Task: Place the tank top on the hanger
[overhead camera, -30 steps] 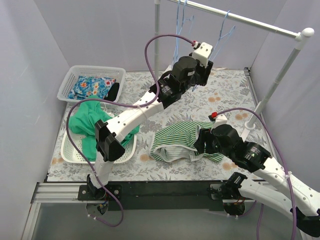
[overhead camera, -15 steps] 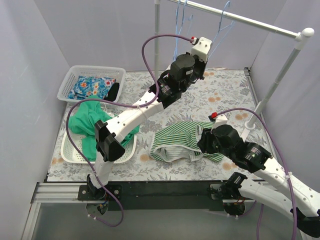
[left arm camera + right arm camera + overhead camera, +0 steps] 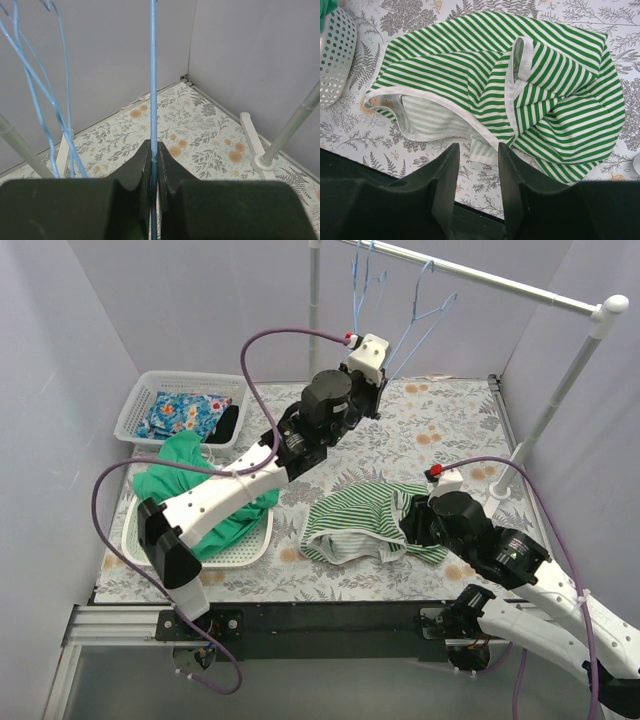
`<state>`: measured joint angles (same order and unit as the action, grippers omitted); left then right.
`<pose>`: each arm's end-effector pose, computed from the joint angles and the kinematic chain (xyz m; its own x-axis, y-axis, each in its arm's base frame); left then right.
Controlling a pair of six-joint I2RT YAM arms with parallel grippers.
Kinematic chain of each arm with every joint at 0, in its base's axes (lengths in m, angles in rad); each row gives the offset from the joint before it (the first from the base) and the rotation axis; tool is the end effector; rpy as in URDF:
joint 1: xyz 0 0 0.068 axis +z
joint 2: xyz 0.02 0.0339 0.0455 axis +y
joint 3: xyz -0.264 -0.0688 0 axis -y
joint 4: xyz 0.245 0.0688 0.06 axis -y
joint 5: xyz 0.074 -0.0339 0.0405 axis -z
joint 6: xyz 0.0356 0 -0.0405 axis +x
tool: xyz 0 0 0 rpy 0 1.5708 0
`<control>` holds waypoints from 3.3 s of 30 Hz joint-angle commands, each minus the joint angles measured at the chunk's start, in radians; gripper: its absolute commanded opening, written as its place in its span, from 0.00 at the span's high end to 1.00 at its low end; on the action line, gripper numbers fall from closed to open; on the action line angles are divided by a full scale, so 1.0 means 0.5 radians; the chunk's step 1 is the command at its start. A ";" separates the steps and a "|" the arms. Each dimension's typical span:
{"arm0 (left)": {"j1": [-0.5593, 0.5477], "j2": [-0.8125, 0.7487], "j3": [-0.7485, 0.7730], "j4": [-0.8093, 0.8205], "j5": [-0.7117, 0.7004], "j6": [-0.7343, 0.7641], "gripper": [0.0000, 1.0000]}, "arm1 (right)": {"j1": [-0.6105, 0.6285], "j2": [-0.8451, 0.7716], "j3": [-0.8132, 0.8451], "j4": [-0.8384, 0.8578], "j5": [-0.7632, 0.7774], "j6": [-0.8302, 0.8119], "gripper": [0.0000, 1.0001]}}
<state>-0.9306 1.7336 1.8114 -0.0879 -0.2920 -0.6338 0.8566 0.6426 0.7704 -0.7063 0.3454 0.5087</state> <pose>0.2534 -0.3231 0.4518 -0.3579 -0.4690 -0.8075 0.4767 0.6518 -0.5898 0.0969 0.0934 0.3037 -0.5686 0.0437 -0.8214 -0.2844 0.9266 0.2461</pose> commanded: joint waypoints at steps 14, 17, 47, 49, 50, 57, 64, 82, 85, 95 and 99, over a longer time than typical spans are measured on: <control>-0.001 -1.226 -1.027 -0.311 0.409 -0.284 1.00 | -0.004 -0.040 -0.178 -0.011 0.070 0.176 0.58; -0.001 -1.420 -1.248 -0.560 0.504 -0.367 1.00 | -0.004 -0.064 -0.270 0.029 0.027 0.286 0.58; -0.004 -1.952 -1.405 -1.791 1.053 -0.834 1.00 | -0.004 -0.040 -0.590 0.459 0.217 0.554 0.99; -0.004 -1.933 -1.399 -1.791 1.053 -0.809 1.00 | -0.004 0.067 -0.507 0.410 0.223 0.511 0.99; -0.004 -1.927 -1.396 -1.788 1.063 -0.800 1.00 | -0.004 0.098 -0.446 0.394 0.223 0.471 0.99; -0.004 -1.869 -1.359 -1.693 1.115 -0.760 1.00 | -0.004 0.193 -0.252 0.330 0.178 0.366 0.99; -0.004 -1.814 -1.432 -1.457 1.078 -0.751 1.00 | -0.004 0.289 -0.081 0.186 0.098 0.277 0.99; -0.087 -1.841 -2.150 -0.178 1.051 -1.159 1.00 | -0.004 0.571 0.512 -0.069 0.061 0.050 0.95; -0.139 -1.850 -2.279 0.144 0.959 -1.199 1.00 | -0.004 0.592 0.548 -0.069 0.024 0.047 0.89; -0.326 -1.501 -2.472 0.810 0.655 -1.184 1.00 | -0.004 0.338 0.641 -0.048 0.097 0.004 0.55; -0.332 -1.400 -2.546 0.995 0.651 -1.174 1.00 | -0.004 0.120 0.512 0.145 0.171 -0.109 0.47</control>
<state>-1.0916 1.0138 0.5632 0.2333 0.0826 -1.2285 0.8566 0.8024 1.0428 -0.7486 0.3790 0.5171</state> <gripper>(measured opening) 0.035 0.497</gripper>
